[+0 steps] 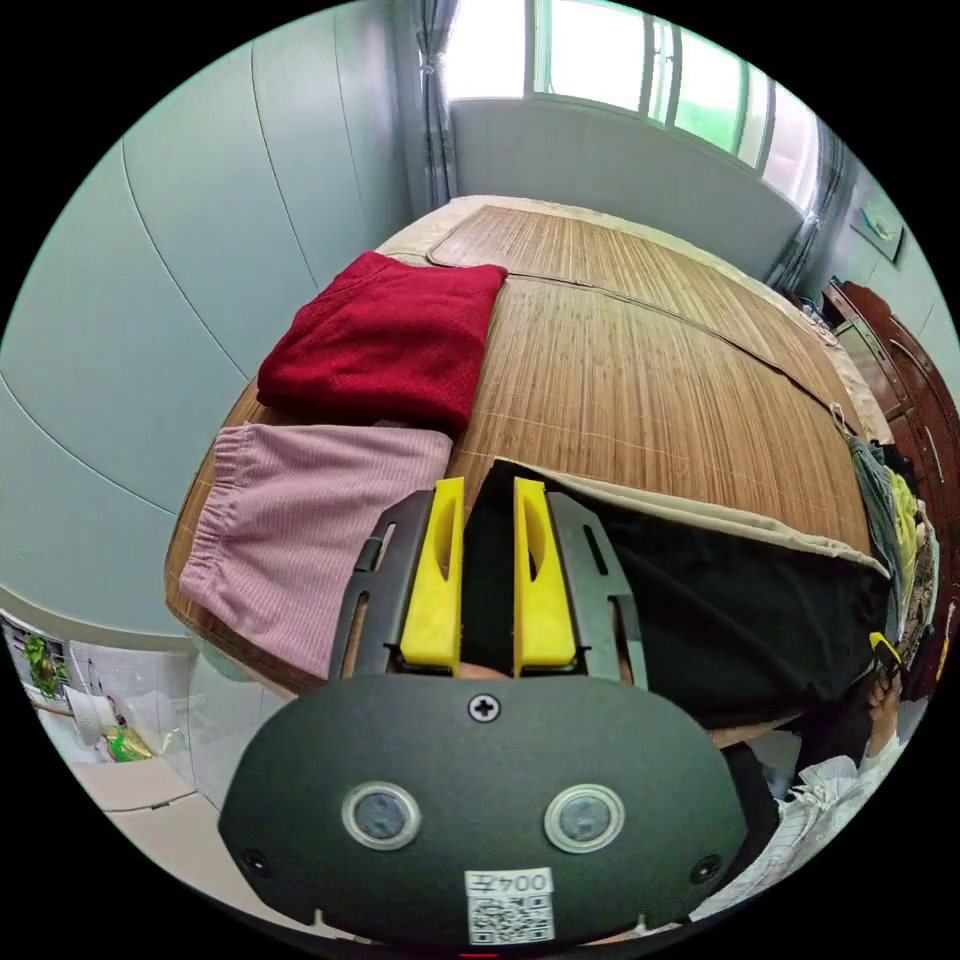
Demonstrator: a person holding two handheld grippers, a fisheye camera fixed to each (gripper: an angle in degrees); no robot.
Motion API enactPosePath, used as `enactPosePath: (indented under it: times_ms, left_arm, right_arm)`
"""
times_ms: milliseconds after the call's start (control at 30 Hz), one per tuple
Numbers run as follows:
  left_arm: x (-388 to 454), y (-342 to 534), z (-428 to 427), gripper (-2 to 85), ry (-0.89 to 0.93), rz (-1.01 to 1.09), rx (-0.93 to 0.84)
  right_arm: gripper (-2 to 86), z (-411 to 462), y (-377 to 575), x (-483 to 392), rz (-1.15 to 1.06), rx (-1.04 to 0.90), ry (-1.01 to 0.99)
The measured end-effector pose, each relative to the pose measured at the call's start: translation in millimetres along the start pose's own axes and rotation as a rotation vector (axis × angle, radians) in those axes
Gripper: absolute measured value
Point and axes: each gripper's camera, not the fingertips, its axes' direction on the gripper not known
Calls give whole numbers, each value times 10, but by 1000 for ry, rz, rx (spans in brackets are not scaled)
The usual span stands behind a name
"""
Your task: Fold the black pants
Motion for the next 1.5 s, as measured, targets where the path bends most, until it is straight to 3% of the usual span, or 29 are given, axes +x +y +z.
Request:
enactPosePath:
  times_ms: [200, 467, 867, 1167, 1300, 1467, 1500]
  left_arm:
    - [211, 684, 164, 57, -155, 199, -4]
    - [558, 401, 564, 103, -283, 356, -194]
    - [733, 43, 679, 91, -180, 426, -248]
    - [671, -242, 411, 33, -11, 276, -187]
    - [645, -361, 236, 27, -14, 291, -345]
    - [589, -183, 608, 19, -231, 396, -632]
    - [569, -92, 717, 15, -341, 411, -663]
  right_arm:
    - [-7, -94, -11, -82, -15, 2, -6]
    - [-7, -174, -113, -262, -20, 16, 8]
    - [-7, -129, -373, -481, 1, 3, -4]
    - [-7, -119, -641, -782, -1, 0, -23]
    - [-7, -128, -763, -953, -10, 1, -35]
    - [-3, -89, -943, -1243, -25, -16, -67]
    - [-2, -83, -968, -1284, -29, -17, -71]
